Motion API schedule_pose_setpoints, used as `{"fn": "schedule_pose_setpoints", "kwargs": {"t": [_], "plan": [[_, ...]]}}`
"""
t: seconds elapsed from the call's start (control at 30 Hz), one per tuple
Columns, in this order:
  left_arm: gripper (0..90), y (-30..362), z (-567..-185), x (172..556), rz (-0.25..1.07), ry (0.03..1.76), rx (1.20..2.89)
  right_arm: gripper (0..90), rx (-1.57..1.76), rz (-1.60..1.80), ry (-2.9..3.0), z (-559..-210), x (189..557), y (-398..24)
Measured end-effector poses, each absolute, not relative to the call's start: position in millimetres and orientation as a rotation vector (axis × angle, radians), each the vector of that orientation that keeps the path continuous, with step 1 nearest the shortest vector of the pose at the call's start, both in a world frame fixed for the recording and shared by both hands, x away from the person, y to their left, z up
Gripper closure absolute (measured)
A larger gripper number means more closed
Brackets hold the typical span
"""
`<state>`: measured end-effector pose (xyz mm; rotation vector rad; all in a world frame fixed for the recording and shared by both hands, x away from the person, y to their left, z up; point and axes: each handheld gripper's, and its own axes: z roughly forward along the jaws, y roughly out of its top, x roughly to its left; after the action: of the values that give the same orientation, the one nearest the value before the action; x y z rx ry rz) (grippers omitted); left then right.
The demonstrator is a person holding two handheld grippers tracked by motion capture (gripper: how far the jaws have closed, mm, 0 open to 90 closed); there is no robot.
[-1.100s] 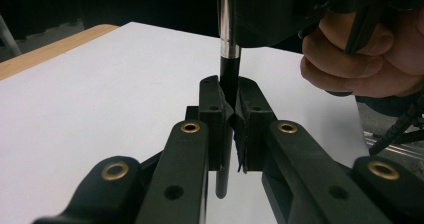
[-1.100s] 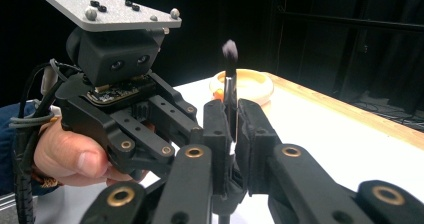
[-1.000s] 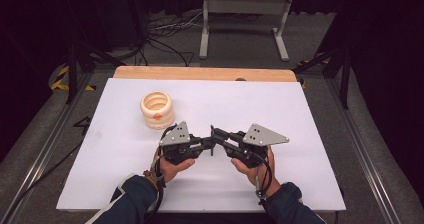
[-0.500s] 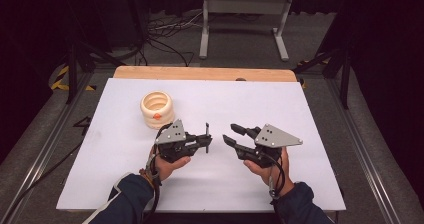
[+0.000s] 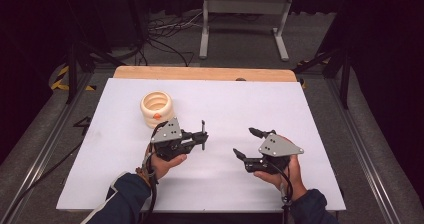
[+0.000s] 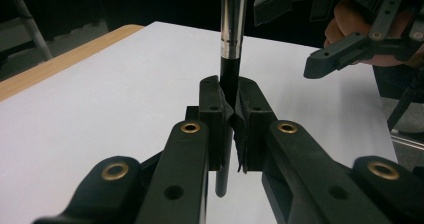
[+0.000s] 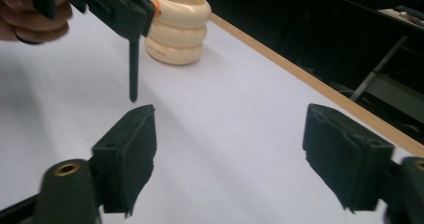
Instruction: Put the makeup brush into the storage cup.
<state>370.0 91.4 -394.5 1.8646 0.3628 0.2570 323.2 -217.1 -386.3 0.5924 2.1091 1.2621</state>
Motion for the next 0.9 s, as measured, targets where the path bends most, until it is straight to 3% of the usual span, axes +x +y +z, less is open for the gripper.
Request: {"fn": "schedule_pose_setpoints", "kwargs": {"t": [0.17,0.9], "plan": [[83.4,93,-391,369,0.276,0.345,1.867,13.4,0.636,1.203,2.094,-395,320,-232],[83.4,112,-376,370,0.322,0.376,1.82,8.0,0.802,1.085,2.045,-422,305,-297]]}}
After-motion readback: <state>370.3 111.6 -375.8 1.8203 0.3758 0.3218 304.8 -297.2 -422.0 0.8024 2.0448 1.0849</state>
